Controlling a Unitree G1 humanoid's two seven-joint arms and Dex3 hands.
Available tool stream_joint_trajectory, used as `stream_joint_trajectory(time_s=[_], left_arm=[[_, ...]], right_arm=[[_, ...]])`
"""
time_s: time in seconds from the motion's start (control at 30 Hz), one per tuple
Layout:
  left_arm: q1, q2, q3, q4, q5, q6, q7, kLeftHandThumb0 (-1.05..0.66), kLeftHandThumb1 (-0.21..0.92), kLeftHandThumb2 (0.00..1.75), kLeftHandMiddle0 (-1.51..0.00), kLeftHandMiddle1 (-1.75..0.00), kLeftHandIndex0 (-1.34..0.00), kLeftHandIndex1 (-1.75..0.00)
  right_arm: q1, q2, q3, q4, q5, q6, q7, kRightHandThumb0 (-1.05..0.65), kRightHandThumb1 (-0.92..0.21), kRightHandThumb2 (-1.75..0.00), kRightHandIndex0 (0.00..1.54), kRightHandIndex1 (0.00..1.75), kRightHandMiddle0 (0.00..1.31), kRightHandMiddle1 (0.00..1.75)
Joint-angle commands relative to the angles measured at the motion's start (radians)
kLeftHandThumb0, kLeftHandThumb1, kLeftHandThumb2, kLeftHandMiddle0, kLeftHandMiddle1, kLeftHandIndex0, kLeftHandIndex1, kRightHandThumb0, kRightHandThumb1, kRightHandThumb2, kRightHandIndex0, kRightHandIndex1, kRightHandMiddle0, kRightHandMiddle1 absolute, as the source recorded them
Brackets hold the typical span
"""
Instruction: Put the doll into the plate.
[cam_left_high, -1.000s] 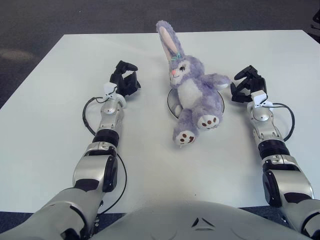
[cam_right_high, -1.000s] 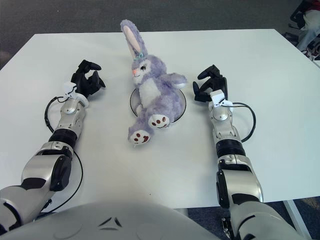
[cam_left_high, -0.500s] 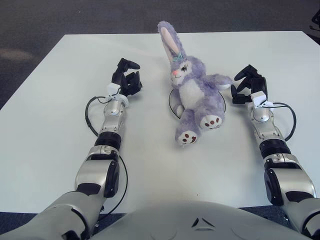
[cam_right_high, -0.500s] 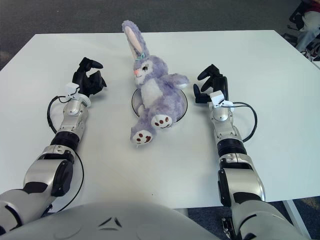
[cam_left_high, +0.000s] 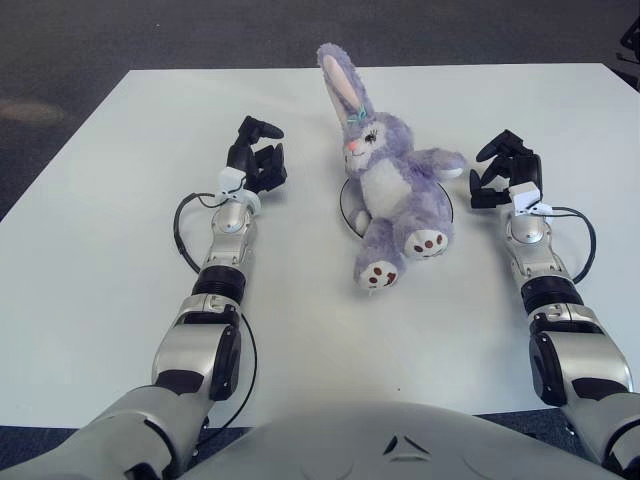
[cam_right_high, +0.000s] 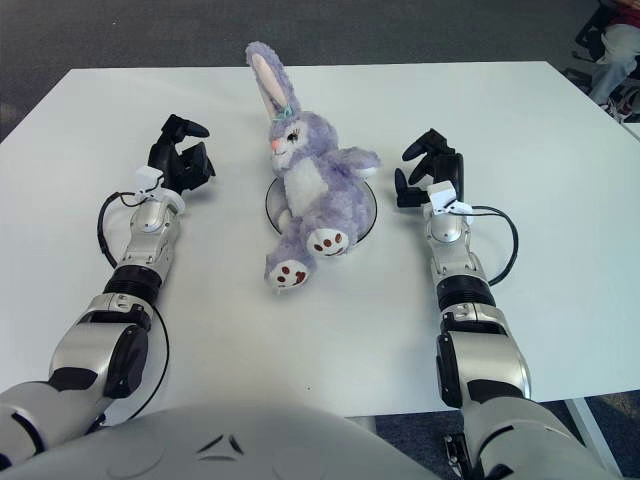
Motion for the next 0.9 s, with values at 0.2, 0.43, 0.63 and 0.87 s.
stream_joint_trajectory(time_s=[0.2, 0.43, 0.63, 0.87], left_arm=[[0.107, -0.014, -0.004, 0.059, 0.004, 0.002, -0.002, -0.40, 0.61, 0.94, -1.03, -1.75, -0.39, -1.75], [0.113, -0.011, -0.003, 0.050, -0.002, 0.002, -0.013, -0.40, 0.60, 0.96, -1.03, -1.75, -0.40, -1.75], [0.120, -0.009, 0.000, 0.038, -0.008, 0.008, -0.028, -0.40, 0.58, 0.98, -1.03, -1.75, -0.41, -1.75], [0.130, -0.008, 0.003, 0.019, -0.015, 0.015, -0.043, -0.41, 0.56, 1.01, -1.04, -1.75, -0.43, -1.75]], right_arm=[[0.100, 0.122, -0.079, 0.044, 0.158, 0.042, 0.078, -0.01, 0.01, -1.69, 0.87, 1.75, 0.62, 1.72], [0.101, 0.144, -0.123, 0.032, 0.226, 0.036, 0.124, -0.01, -0.06, -1.61, 0.82, 1.73, 0.55, 1.74], [0.117, 0.162, -0.158, -0.011, 0.279, 0.014, 0.159, -0.01, -0.04, -1.62, 0.85, 1.70, 0.57, 1.75], [0.184, 0.191, -0.185, -0.154, 0.339, 0.007, 0.218, -0.01, 0.01, -1.69, 0.87, 1.73, 0.61, 1.75]])
